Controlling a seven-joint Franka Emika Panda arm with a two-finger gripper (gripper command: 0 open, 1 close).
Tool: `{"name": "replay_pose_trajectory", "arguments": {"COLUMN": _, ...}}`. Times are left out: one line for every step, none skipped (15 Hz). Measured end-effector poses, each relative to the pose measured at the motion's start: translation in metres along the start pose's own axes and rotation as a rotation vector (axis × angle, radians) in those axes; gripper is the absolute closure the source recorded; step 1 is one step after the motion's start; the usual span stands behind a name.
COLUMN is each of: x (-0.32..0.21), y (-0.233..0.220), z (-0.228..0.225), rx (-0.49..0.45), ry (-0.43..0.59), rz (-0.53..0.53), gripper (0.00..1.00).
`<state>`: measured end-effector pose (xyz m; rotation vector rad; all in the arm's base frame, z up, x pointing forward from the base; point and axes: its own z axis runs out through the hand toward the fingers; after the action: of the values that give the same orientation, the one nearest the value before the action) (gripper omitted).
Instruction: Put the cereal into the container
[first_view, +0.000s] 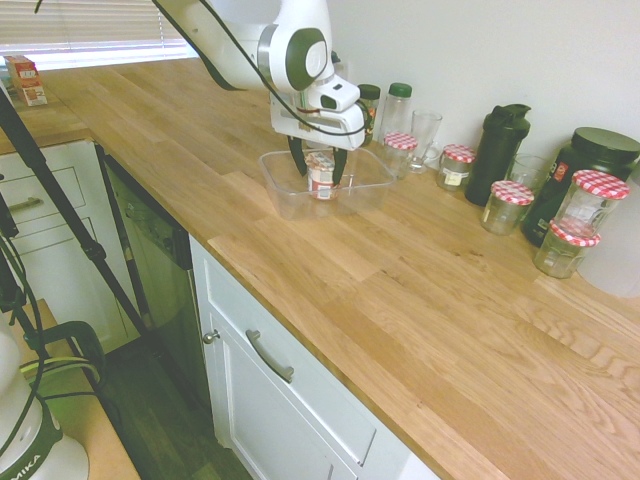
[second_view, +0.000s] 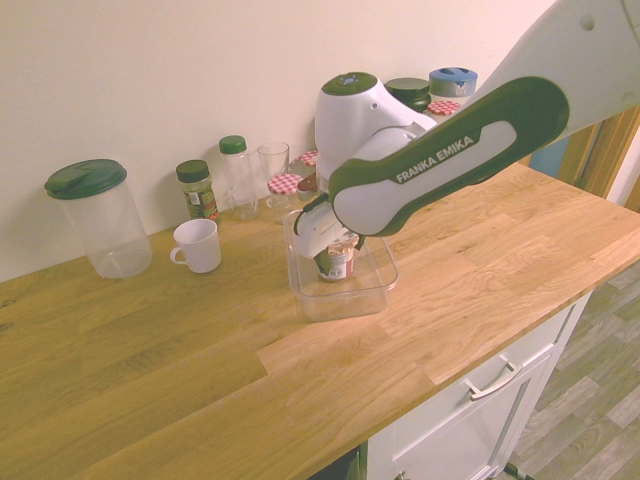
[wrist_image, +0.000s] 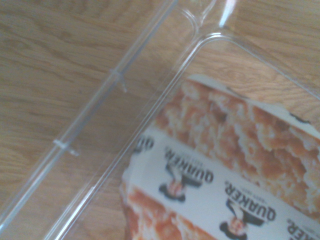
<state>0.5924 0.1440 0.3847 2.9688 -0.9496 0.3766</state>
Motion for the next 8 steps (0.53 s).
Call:
{"name": "replay_pose_trajectory", "arguments": {"x": -0.001, "y": 0.002, "z": -0.008, "rx": 0.004, "ry": -0.015, "rz": 0.01, "gripper": 0.0}}
{"name": "replay_pose_trajectory", "arguments": {"x": -0.002, "y": 0.005, "z": -0.015, "rx": 0.007, "ry": -0.027, "rz": 0.015, "gripper": 0.0}}
{"name": "replay_pose_trajectory", "arguments": {"x": -0.001, "y": 0.007, "z": -0.02, "rx": 0.01, "ry": -0.034, "rz": 0.021, "gripper": 0.0}}
{"name": "replay_pose_trajectory", "arguments": {"x": -0.001, "y": 0.008, "z": -0.023, "rx": 0.009, "ry": -0.038, "rz": 0.025, "gripper": 0.0}}
{"name": "replay_pose_trajectory", "arguments": {"x": 0.0, "y": 0.009, "z": -0.023, "rx": 0.009, "ry": -0.039, "rz": 0.026, "gripper": 0.0}}
{"name": "replay_pose_trajectory", "arguments": {"x": -0.002, "y": 0.011, "z": -0.024, "rx": 0.011, "ry": -0.035, "rz": 0.024, "gripper": 0.0}}
{"name": "replay_pose_trajectory", "arguments": {"x": -0.005, "y": 0.014, "z": -0.025, "rx": 0.022, "ry": -0.02, "rz": 0.016, "gripper": 0.0}}
{"name": "replay_pose_trajectory", "arguments": {"x": -0.01, "y": 0.017, "z": -0.029, "rx": 0.041, "ry": 0.009, "rz": 0.004, "gripper": 0.0}}
